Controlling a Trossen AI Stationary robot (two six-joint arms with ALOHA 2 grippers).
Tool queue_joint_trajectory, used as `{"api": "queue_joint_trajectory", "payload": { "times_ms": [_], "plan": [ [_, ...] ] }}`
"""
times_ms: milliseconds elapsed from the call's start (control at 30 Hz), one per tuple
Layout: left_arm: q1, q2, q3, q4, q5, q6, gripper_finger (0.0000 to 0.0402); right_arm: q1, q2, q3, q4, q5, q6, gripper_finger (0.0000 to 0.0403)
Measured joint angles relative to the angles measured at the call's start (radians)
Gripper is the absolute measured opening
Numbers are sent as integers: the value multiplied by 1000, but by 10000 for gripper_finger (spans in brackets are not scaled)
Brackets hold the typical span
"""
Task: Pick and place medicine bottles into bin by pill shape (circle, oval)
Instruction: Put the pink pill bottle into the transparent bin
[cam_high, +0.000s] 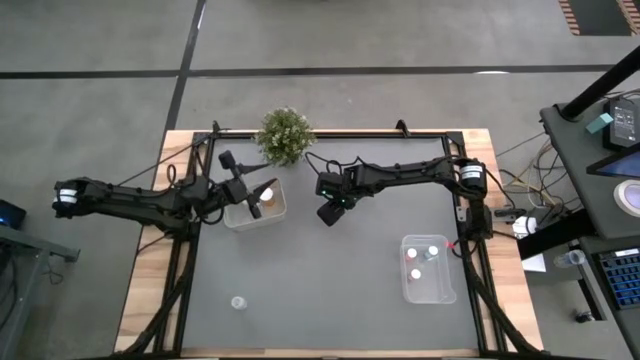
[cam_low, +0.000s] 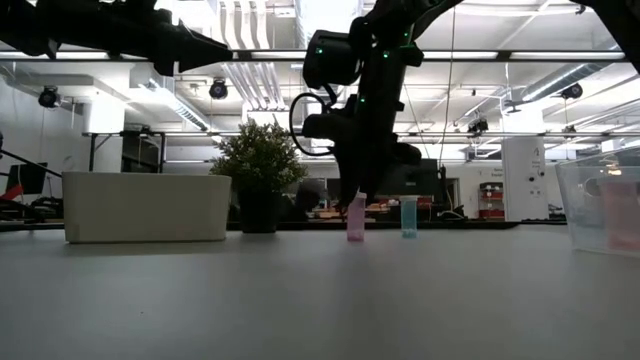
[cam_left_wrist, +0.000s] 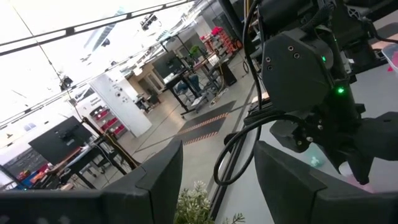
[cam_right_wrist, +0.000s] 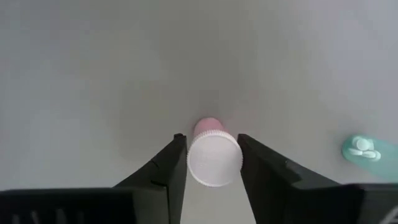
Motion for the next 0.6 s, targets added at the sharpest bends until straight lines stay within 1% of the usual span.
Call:
{"api": "queue_joint_trajectory", "payload": {
  "times_ms": [167,400,600],
  "plan": [
    [0,0,0,0,0,0,180,0,0,0,-2,0,0,112],
    [0,0,0,0,0,0,180,0,-7,-1,-12,-3,-7,118],
    [0,0,-1,0,0,0,180,10,-63,26,-116,-3,-30,119]
  ]
}}
